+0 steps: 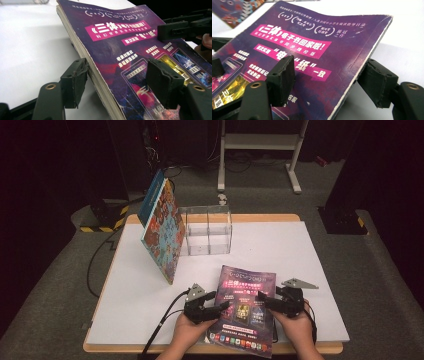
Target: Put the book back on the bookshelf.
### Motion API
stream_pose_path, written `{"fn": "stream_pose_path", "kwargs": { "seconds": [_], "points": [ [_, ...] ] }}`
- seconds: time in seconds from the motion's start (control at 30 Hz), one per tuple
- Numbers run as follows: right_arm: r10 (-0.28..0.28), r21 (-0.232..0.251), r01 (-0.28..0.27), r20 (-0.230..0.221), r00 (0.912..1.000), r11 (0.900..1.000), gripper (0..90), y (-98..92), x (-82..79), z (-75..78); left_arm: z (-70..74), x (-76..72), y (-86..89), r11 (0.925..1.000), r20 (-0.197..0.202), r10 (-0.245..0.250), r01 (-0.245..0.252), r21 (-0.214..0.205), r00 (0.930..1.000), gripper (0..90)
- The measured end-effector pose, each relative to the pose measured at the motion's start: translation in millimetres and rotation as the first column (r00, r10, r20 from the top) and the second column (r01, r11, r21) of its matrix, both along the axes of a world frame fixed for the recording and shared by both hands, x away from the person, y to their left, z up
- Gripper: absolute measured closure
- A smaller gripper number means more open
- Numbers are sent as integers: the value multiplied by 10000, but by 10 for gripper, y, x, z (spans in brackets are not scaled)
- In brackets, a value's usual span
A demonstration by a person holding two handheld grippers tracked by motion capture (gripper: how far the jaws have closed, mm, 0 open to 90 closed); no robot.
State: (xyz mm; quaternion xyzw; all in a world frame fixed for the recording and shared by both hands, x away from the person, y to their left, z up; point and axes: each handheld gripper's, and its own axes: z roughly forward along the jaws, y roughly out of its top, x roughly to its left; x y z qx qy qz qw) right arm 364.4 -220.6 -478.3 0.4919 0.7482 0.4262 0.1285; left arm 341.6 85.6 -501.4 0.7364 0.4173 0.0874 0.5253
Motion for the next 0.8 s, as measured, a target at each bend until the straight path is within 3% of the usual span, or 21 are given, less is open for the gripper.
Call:
{"fn": "stream_pose_path", "kwargs": {
  "seconds": [0.07, 0.17, 0.27, 0.37, 0.57, 0.67, 0.8],
  "points": [
    [84, -84, -84, -11, 10000, 9999, 297, -18, 122, 11, 2, 72, -28, 10000, -2, 96, -96, -11, 10000, 338],
    [49, 204, -46, -159, 9999, 9998, 271, -57, 190, -18, 7, 121, -31, 9998, -303, 201, -201, 0, 9993, 285],
    [-21, 342, 22, -22, 10000, 9994, 249, -77, 71, -49, 1, 118, -22, 9998, -459, 183, -185, -58, 9988, 249],
    [27, 531, -23, -73, 10000, 9986, 239, -90, -63, -66, -27, 156, -24, 9992, -1022, 70, -109, -380, 9947, 211],
    [194, 787, -182, -143, 9997, 9967, 221, -68, -230, -97, -55, 198, -89, 9972, -1632, -442, 336, -671, 9856, 180],
    [327, 982, -289, -369, 9988, 9947, 214, -57, -245, -108, -50, 170, -141, 9956, -1693, -740, 629, -698, 9828, 187],
    [413, 1125, -358, -465, 9981, 9930, 227, -69, -232, -118, -14, 123, -154, 9973, -1406, -644, 586, -451, 9880, 221]
  ]
}}
